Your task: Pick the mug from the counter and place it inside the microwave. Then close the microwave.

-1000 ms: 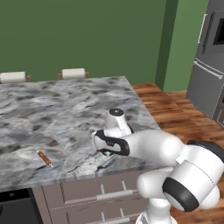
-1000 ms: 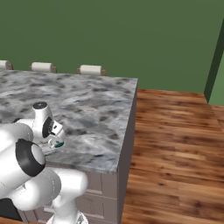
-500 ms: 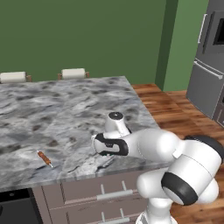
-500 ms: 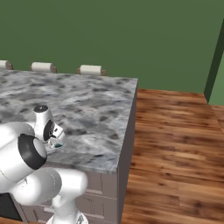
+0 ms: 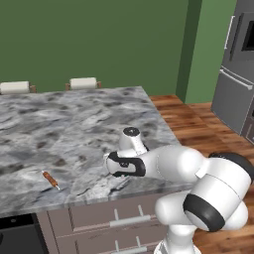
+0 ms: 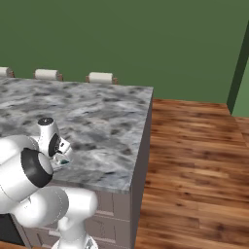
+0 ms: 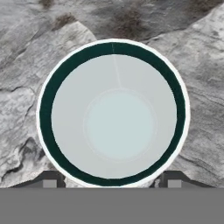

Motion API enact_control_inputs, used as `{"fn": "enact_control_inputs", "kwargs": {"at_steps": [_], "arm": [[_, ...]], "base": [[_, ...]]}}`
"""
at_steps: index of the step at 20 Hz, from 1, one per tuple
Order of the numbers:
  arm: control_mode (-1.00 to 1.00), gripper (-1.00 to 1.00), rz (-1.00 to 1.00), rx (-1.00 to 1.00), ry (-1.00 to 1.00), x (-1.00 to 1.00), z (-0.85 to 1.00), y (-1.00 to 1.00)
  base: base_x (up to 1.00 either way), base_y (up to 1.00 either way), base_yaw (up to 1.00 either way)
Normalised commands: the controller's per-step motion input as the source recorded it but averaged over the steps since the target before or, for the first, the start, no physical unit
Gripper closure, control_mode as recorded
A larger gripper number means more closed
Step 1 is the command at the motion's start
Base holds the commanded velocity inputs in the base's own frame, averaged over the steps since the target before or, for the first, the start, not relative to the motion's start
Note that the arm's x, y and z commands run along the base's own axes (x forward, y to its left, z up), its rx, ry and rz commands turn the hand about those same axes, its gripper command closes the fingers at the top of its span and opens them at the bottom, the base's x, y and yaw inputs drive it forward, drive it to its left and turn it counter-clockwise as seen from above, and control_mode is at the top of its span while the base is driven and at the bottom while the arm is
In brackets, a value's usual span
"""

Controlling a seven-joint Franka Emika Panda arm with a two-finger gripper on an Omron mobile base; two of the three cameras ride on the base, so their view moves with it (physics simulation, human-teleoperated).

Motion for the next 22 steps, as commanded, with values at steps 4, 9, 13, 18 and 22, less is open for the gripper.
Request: {"fn": "enact_control_inputs", "kwargs": {"at_steps": [4, 9, 13, 18, 22], "arm": [[-1.00, 1.00, 0.00, 0.00, 0.00, 0.00, 0.00, 0.00], [-1.00, 1.00, 0.00, 0.00, 0.00, 0.00, 0.00, 0.00], [-1.00, 1.00, 0.00, 0.00, 0.00, -0.02, 0.05, -0.13], [-1.00, 1.00, 0.00, 0.01, 0.00, 0.00, 0.40, -0.52], [-1.00, 1.00, 0.01, 0.03, 0.00, 0.00, 0.63, -0.85]], "base": [[0.00, 0.00, 0.00], [0.00, 0.00, 0.00], [0.00, 0.00, 0.00], [0.00, 0.00, 0.00], [0.00, 0.00, 0.00]]}}
